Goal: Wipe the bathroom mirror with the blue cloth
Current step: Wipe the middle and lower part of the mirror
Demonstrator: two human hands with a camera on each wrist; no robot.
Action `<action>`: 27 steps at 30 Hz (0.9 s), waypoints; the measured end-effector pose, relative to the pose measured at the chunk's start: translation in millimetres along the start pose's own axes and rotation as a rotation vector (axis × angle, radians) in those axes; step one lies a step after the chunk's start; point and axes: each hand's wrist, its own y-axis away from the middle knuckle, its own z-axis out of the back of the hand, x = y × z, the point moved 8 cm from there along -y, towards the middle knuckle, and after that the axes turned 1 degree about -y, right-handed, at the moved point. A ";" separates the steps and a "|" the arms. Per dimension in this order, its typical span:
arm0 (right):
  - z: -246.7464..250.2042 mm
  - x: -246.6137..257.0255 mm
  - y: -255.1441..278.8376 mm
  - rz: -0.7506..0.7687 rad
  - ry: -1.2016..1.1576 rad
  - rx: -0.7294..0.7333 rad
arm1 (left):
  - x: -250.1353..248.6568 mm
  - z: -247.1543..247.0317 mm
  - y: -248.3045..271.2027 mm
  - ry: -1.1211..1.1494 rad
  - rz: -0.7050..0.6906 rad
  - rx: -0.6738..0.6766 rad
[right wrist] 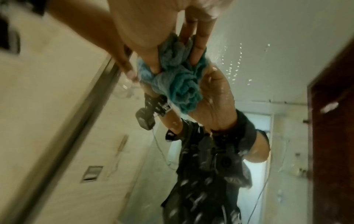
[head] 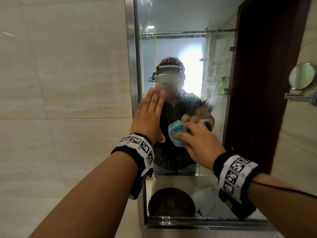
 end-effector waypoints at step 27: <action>7.1 -10.0 0.8 -0.035 0.163 -0.042 | 1.9 -4.6 -2.8 0.051 -0.028 -0.011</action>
